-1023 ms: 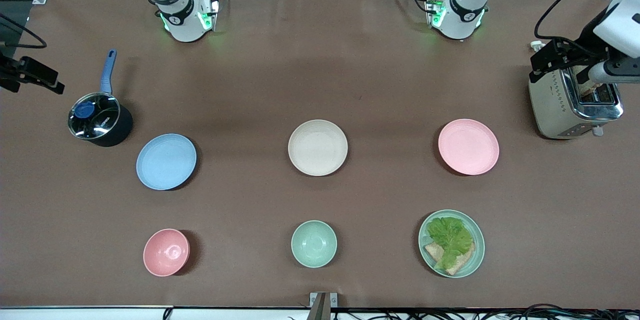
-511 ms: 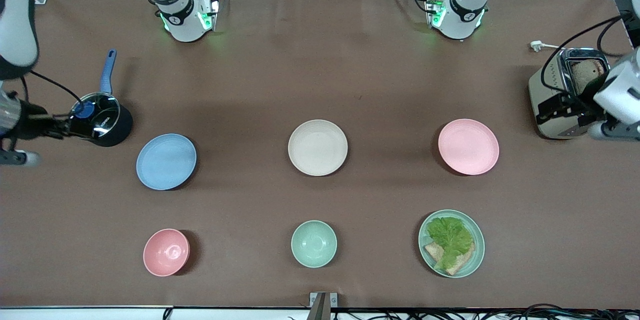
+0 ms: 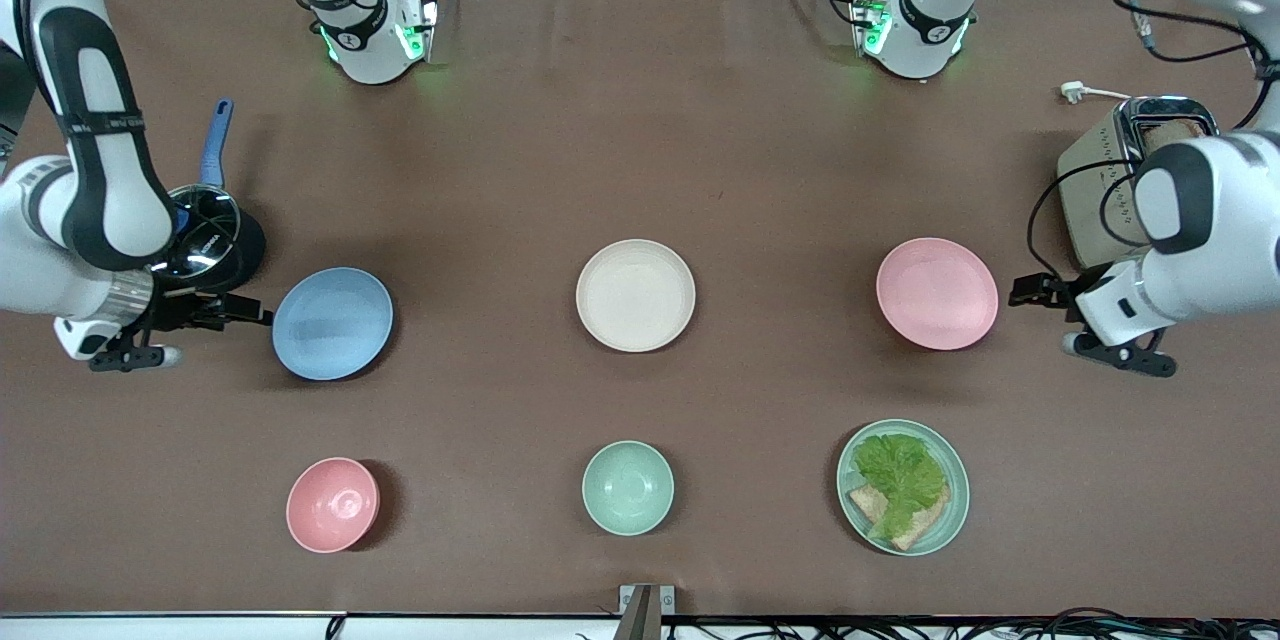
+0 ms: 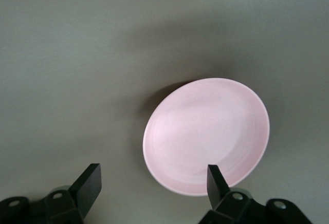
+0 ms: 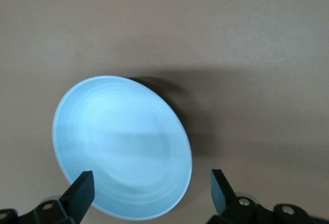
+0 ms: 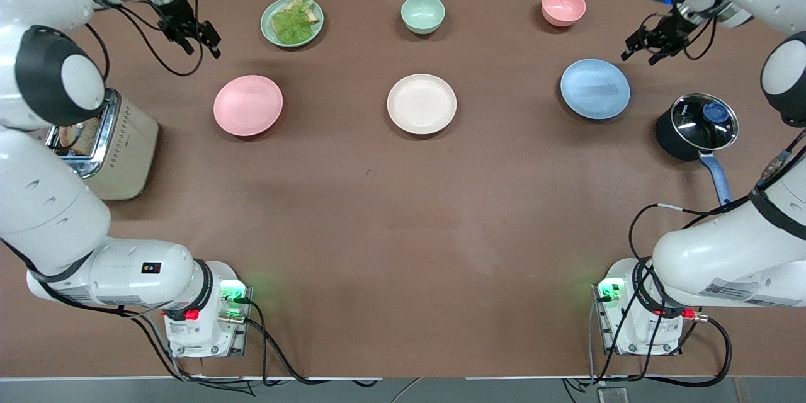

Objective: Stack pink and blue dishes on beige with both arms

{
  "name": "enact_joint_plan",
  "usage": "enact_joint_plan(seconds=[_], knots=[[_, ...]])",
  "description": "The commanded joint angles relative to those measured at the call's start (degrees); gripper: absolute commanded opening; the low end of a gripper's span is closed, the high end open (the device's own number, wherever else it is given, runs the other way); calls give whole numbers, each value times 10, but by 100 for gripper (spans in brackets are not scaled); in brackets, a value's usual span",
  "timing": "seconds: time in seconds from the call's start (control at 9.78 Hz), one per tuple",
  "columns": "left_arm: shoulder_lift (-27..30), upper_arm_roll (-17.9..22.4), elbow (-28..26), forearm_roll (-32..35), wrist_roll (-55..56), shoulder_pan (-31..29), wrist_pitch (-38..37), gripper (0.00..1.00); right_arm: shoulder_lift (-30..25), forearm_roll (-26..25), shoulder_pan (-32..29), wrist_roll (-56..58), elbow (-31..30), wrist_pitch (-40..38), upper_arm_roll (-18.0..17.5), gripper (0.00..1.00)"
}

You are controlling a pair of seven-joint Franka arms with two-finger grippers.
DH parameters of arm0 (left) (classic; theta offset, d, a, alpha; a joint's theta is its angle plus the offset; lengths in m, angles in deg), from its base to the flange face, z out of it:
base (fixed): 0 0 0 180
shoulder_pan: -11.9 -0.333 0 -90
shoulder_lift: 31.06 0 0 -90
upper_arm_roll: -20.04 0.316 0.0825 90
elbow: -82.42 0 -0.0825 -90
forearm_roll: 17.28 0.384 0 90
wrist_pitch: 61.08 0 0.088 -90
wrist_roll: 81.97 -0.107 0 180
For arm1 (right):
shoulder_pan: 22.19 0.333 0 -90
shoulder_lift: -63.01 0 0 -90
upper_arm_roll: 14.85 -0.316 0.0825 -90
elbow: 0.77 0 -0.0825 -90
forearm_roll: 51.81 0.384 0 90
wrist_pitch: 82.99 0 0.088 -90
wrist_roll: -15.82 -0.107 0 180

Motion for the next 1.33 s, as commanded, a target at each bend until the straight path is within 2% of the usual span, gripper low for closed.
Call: enact_joint_plan(seconds=[0.0,0.2,0.31,0.51,0.61,0.72,0.82,1.02,1.12,1.23], knots=[[-59,3,1,-41,-50,1,39,91,24,55,-11,65,-20,39,-5,99],[-93,3,1,-42,-51,2,41,87,33,71,-12,84,-35,52,-5,85],[-98,3,-4,-42,-56,2,39,72,34,76,-12,84,-48,55,-5,75],[-108,3,-15,-41,-79,-5,41,61,34,83,-13,90,-60,57,-4,61],[-114,3,-16,-41,-80,-8,41,56,35,84,-17,107,-64,59,-4,56],[-119,3,-16,-41,-80,-6,41,48,39,85,-22,112,-64,59,-4,52],[-121,3,-18,-41,-80,-7,41,39,41,86,-22,112,-64,59,-4,44],[-122,3,-16,-43,-80,-8,41,14,47,94,-28,112,-63,59,-4,18],[-120,3,-15,-42,-80,-7,41,5,49,107,-28,114,-63,58,-4,5],[-113,3,-12,-42,-80,-6,40,1,49,108,-33,124,-56,50,-2,1]])
